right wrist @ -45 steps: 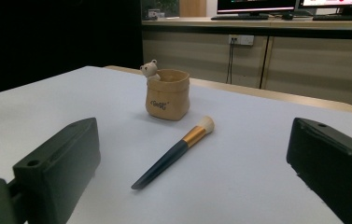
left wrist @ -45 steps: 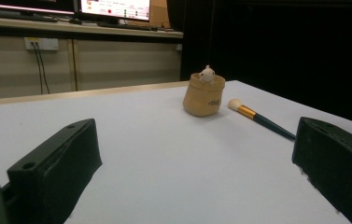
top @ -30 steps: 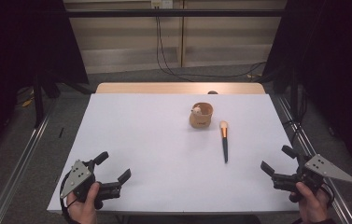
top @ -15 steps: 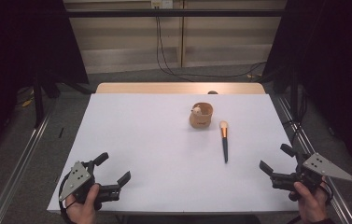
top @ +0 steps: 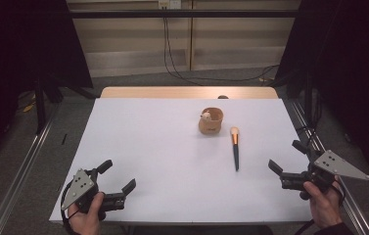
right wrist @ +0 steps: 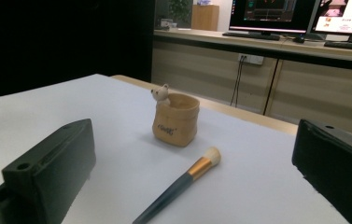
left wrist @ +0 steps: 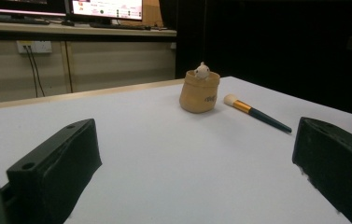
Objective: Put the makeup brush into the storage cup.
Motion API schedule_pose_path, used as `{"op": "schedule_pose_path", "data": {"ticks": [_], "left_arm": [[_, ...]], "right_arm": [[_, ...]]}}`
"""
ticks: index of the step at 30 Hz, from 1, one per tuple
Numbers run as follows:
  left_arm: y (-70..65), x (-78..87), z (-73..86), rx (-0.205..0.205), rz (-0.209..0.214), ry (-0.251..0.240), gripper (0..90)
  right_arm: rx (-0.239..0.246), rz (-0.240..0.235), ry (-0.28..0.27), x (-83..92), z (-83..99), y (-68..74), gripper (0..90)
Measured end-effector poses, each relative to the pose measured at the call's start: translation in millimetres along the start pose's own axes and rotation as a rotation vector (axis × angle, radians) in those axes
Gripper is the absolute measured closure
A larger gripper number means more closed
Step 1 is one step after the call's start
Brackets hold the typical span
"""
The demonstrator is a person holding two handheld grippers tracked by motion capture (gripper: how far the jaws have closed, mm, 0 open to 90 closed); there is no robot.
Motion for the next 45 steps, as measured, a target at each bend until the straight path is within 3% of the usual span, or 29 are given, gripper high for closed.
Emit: {"op": "schedule_pose_path", "data": {"ticks": [2,3,7,17,20,26,28,35,41,45], "left_arm": [[1.2,-0.5,1.4,0.021,0.010,-0.006,0.7],[2.1,-0.5,1.7,0.018,0.004,-0.002,0.7],[2.1,0.7,-0.2,-0.007,-0.003,-0.001,0.7],[-1.6,-1.0,-1.1,-0.004,0.003,-0.017,0.7],[0.5,0.6,-0.7,-0.022,-0.001,-0.005,0.7],[0.4,-0.1,-1.1,-0.010,-0.005,-0.015,0.7],[1.0,0.4,-1.5,-0.026,-0.003,-0.011,0.7],[2.2,1.3,-1.3,-0.023,-0.010,-0.010,0.7],[0.8,1.0,-1.4,-0.009,-0.015,-0.016,0.9],[3.3,2.7,-1.4,-0.019,-0.014,-0.012,0.8]], "right_arm": [[0.008,-0.006,-0.004,-4.7,-4.7,-0.7,0.0],[0.009,-0.021,-0.003,-6.8,-6.8,-0.5,0.0],[0.006,-0.004,-0.010,-16.7,-14.8,-2.2,0.0],[0.039,-0.019,-0.008,-46.9,-21.8,2.8,0.1],[0.034,-0.019,-0.001,-55.1,-23.2,2.8,0.1],[0.033,-0.021,-0.010,-66.1,-29.6,1.5,0.0],[0.025,-0.028,-0.009,-68.8,-32.3,0.4,0.1],[0.023,-0.010,-0.006,-81.1,-35.2,-4.4,0.1],[0.023,-0.029,-0.022,-96.4,-42.2,-1.9,0.4],[0.016,-0.019,-0.029,-111.4,-48.5,-1.1,0.4]]}}
Point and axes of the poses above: each handheld gripper's, and its own axes: x roughly backward along the jaws, z roughly out of its underside, y roughly to its left, the point moved 7 cm from there along -x, roughly forward along the jaws, and after that the axes turned 12 degrees about z, right-handed, at the moved point
